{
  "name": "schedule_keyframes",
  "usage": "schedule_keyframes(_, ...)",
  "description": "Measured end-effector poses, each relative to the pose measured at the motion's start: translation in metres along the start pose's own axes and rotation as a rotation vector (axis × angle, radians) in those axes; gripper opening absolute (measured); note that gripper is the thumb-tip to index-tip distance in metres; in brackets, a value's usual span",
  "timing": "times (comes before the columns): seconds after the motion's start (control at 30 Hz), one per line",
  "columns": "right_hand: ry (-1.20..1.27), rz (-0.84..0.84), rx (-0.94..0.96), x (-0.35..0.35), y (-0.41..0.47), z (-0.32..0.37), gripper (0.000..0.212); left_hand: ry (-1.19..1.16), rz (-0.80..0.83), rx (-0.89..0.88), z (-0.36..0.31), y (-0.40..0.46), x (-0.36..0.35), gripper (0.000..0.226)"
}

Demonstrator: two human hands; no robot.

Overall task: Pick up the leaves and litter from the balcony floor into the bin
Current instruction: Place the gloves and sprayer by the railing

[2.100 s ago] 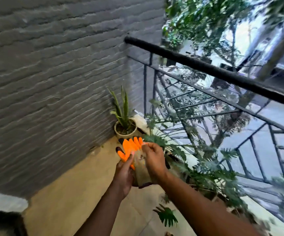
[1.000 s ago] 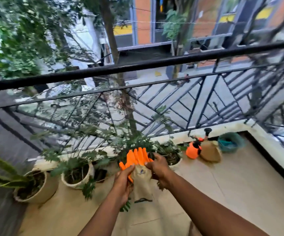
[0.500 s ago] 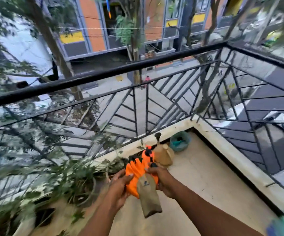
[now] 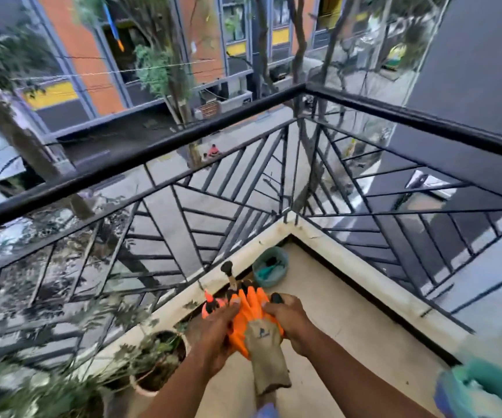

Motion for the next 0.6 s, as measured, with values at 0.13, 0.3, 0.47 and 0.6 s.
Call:
schedule_keyframes(0.13, -0.024, -0.06, -0.002, 0.04, 0.047, 0.022, 0.03, 0.141, 0.05, 0.019, -0.029, 0.038, -0.053, 0.056)
schedule_keyframes(0.3, -0.047, -0.141, -0.013, 0.087, 0.109, 0.055, 0.02, 0.18, 0.002, 0.013, -0.075, 0.095, -0.104, 0.03)
schedule_keyframes(0.47, -0.075, -0.196, -0.014, 0.126, 0.166, 0.08, 0.013, 0.16, 0.004, 0.064, -0.1, 0.144, -0.145, 0.032)
schedule_keyframes(0.6, -0.121, -0.147, 0.013, 0.138, 0.201, 0.093, 0.03, 0.117, -0.018, 0.098, -0.107, 0.172, -0.165, 0.03)
Point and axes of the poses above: each hand's wrist, its own y-axis towards the middle knuckle, its own x-axis out of the back of the hand, z = x × y, the point moved 10 cm from there along y, towards the middle knuckle, and after that the axes turned 7 degrees about x, right-handed, at the moved point
